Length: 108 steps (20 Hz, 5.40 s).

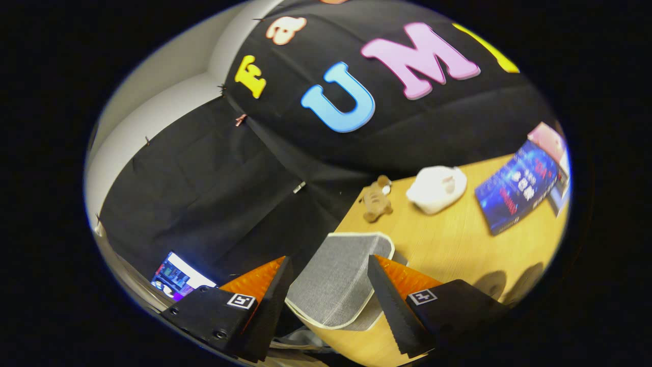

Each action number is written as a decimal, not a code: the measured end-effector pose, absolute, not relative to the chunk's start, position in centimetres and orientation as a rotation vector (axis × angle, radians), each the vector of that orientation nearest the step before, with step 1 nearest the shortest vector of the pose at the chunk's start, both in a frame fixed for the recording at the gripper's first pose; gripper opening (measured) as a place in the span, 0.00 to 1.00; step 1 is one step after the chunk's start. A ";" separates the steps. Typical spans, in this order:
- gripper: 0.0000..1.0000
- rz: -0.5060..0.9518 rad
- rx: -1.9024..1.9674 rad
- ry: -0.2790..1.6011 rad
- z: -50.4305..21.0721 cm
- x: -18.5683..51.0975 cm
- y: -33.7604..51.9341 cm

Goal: Open the storage box then place both shoes into the box .Put the left shoe in first, then the right shoe, with the right side of both shoes facing outward in a uniform manner.

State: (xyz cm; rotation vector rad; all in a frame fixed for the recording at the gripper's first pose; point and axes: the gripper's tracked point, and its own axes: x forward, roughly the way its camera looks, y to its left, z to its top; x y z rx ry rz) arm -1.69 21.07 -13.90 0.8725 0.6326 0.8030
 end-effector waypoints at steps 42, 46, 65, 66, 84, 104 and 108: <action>0.15 1.108 1.133 0.767 -9.5 -2.0 32.6; 0.16 1.121 1.043 0.727 -3.8 -0.7 37.9; 0.46 1.089 0.796 0.700 -3.5 0.7 56.8; 0.53 1.074 0.790 0.693 -3.5 0.9 56.5; 0.97 0.712 0.457 0.470 -6.0 -0.8 32.7; 0.93 0.213 0.156 0.962 -36.5 -10.1 8.0; 0.83 0.174 0.131 0.988 -39.3 -8.3 7.9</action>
